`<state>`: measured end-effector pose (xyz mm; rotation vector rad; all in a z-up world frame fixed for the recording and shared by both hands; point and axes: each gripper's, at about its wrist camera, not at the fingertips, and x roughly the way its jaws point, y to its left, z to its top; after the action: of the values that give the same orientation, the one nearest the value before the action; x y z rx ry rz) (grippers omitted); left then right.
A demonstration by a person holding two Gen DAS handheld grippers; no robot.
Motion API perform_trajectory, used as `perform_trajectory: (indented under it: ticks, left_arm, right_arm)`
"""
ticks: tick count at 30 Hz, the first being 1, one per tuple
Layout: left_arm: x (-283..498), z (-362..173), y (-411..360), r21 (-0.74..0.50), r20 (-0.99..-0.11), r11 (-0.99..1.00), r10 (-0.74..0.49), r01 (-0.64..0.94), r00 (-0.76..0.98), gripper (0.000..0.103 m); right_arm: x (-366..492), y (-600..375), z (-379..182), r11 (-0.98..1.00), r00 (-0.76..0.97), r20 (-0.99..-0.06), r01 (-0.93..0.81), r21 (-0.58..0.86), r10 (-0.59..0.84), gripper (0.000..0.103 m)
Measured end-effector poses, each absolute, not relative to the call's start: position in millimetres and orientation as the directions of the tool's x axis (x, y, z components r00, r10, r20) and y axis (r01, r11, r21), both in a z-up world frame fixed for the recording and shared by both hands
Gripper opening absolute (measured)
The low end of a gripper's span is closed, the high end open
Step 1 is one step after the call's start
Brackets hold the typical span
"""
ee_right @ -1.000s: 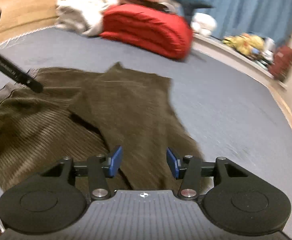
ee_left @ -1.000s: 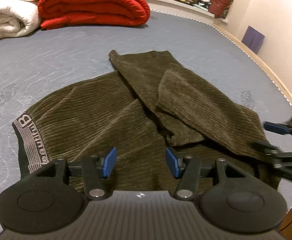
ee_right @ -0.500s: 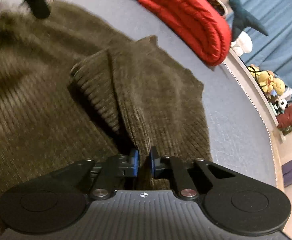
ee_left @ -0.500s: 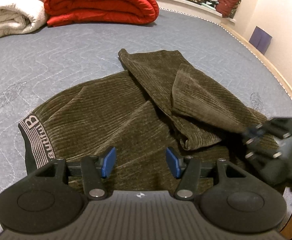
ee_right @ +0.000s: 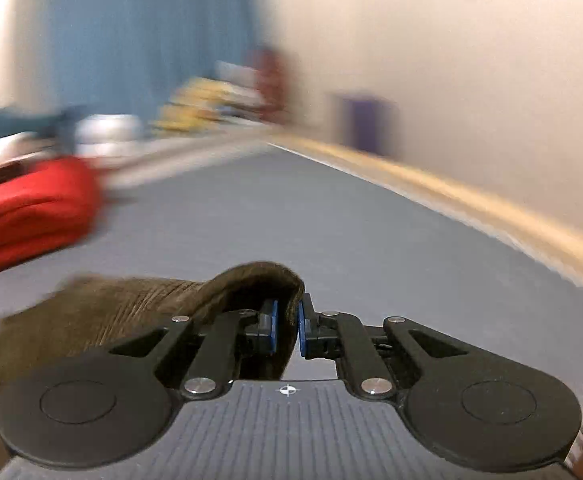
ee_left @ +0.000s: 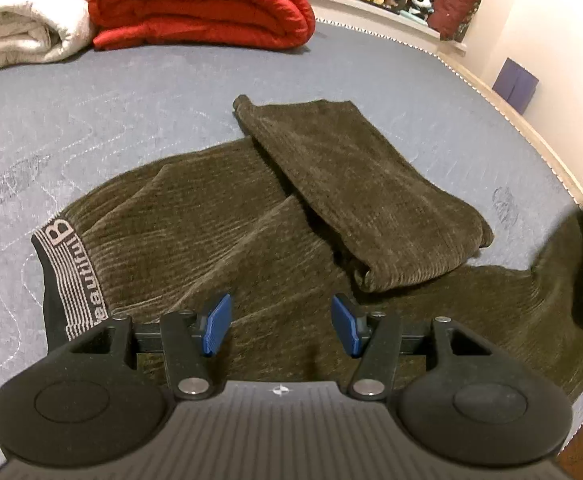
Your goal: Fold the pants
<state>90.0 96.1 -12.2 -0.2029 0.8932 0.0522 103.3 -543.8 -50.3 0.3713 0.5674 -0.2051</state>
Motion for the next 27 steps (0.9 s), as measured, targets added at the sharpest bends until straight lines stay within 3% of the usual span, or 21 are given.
perform_trajectory:
  ticks: [2, 4, 7, 8, 9, 11, 15, 18, 21, 27]
  left_arm:
    - [92, -15, 96, -0.153, -0.784, 0.979, -0.039, -0.132, 0.62, 0.061]
    - [93, -16, 94, -0.155, -0.787, 0.979, -0.042, -0.132, 0.616, 0.061]
    - [96, -16, 86, -0.152, -0.786, 0.981, -0.043, -0.124, 0.617, 0.061]
    - [96, -16, 83, -0.15, -0.785, 0.981, -0.044, -0.121, 0.618, 0.061]
    - [97, -17, 80, -0.147, -0.785, 0.982, -0.044, -0.117, 0.618, 0.061]
    - [99, -19, 76, -0.141, -0.787, 0.984, -0.043, -0.111, 0.615, 0.061]
    - [102, -25, 75, -0.132, -0.797, 0.984, -0.036, -0.116, 0.603, 0.061]
    - [104, -26, 76, -0.13, -0.799, 0.984, -0.032, -0.12, 0.6, 0.061]
    - [105, -27, 77, -0.131, -0.8, 0.984, -0.034, -0.119, 0.599, 0.061]
    - [108, -30, 75, -0.129, -0.805, 0.985, -0.037, -0.114, 0.592, 0.062]
  right_arm:
    - [98, -586, -94, 0.806, 0.67, -0.735, 0.491, 0.33, -0.107, 0.009]
    - [86, -614, -131, 0.671, 0.56, -0.826, 0.635, 0.383, -0.059, 0.008]
    - [76, -628, -136, 0.602, 0.563, -0.825, 0.677, 0.423, -0.054, 0.009]
    - [72, -627, -128, 0.607, 0.57, -0.815, 0.685, 0.403, -0.102, 0.01]
    - [71, -620, -119, 0.622, 0.586, -0.775, 0.704, 0.342, -0.237, 0.013]
    - [81, -608, -99, 0.725, 0.681, -0.688, 0.603, 0.332, -0.251, 0.014]
    - [103, -566, -79, 0.946, 0.813, -0.576, 0.247, 0.211, -0.085, 0.039]
    - [110, -515, -92, 0.997, 0.798, -0.598, -0.06, 0.042, 0.073, 0.04]
    - [106, -471, -113, 0.944, 0.74, -0.66, -0.294, -0.147, 0.128, 0.042]
    - [98, -445, -149, 0.844, 0.684, -0.728, -0.42, -0.333, 0.053, 0.05]
